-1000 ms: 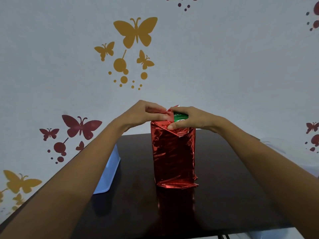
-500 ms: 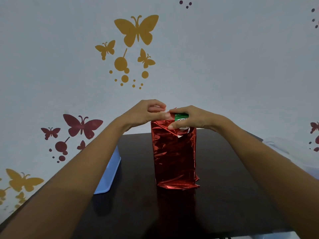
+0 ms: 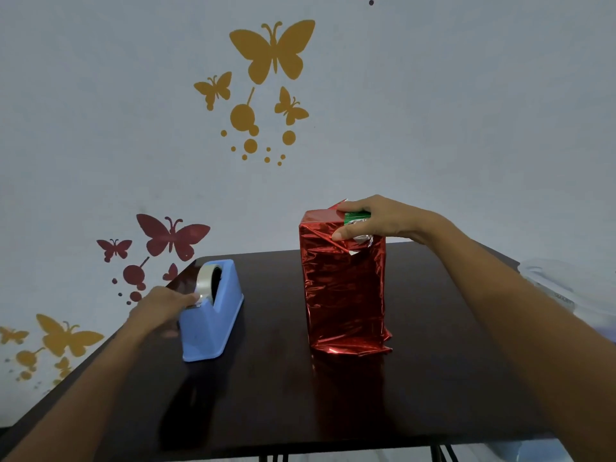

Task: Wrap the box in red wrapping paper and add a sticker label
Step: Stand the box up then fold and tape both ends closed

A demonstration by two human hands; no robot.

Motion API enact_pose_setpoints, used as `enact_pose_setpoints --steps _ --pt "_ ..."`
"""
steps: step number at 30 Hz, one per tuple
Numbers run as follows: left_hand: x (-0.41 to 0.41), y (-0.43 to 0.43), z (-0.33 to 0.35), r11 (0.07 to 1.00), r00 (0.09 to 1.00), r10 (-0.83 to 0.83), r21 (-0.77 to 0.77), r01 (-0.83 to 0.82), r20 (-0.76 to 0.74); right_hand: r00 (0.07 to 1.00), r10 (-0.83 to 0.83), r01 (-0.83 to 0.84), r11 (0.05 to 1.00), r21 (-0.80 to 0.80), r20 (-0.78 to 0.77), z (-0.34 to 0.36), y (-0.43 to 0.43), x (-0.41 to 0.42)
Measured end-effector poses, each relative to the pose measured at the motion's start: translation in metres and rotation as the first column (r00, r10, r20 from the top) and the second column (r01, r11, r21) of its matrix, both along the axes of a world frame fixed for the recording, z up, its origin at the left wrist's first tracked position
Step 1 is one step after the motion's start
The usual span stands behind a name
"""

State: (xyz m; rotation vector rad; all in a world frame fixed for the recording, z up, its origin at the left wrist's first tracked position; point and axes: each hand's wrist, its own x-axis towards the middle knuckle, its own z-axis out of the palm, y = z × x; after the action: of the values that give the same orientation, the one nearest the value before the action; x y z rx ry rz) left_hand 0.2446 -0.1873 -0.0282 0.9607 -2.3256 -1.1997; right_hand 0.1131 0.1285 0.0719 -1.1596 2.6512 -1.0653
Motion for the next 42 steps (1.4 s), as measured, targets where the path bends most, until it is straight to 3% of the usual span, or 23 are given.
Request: enact_pose_setpoints --steps 4,8,15,19,24,28,34,38,42 --pt "0.003 -0.004 0.018 0.961 0.999 -0.036 0.274 0.024 0.038 1.0 0.009 -0.009 1.0 -0.009 0.013 0.0 0.0 0.0" --pt "0.005 -0.007 0.023 0.935 0.997 -0.045 0.354 0.02 0.06 1.0 0.012 -0.011 0.999 -0.031 0.009 -0.002 0.0 0.001" --pt "0.0 -0.007 0.017 0.847 0.988 -0.087 0.513 0.139 -0.124 1.0 0.011 -0.012 0.999 -0.044 -0.016 -0.002 0.0 0.001" --pt "0.0 0.006 0.016 0.828 0.977 -0.088 0.531 0.181 -0.196 1.0 0.014 -0.014 0.998 -0.065 -0.003 -0.001 0.002 0.004" --pt "-0.001 0.016 0.03 0.909 0.991 -0.034 0.407 0.085 -0.13 0.999 0.043 -0.042 0.996 -0.078 0.01 -0.003 0.001 0.01" --pt "0.002 0.023 0.042 0.833 0.992 0.038 0.552 0.034 -0.119 0.999 0.042 -0.041 0.995 -0.091 0.007 -0.002 0.002 0.012" --pt "0.011 0.045 0.03 0.724 0.957 0.092 0.678 0.126 -0.276 0.999 0.05 -0.051 0.995 -0.089 -0.004 -0.004 0.002 0.011" --pt "0.016 0.055 0.015 0.755 0.921 0.104 0.633 0.173 -0.376 0.998 0.057 -0.056 0.993 -0.099 0.001 -0.004 0.003 0.012" --pt "0.017 0.06 0.004 0.841 0.884 0.105 0.515 0.165 -0.455 0.997 0.071 -0.07 0.993 -0.091 0.006 -0.004 0.003 0.01"
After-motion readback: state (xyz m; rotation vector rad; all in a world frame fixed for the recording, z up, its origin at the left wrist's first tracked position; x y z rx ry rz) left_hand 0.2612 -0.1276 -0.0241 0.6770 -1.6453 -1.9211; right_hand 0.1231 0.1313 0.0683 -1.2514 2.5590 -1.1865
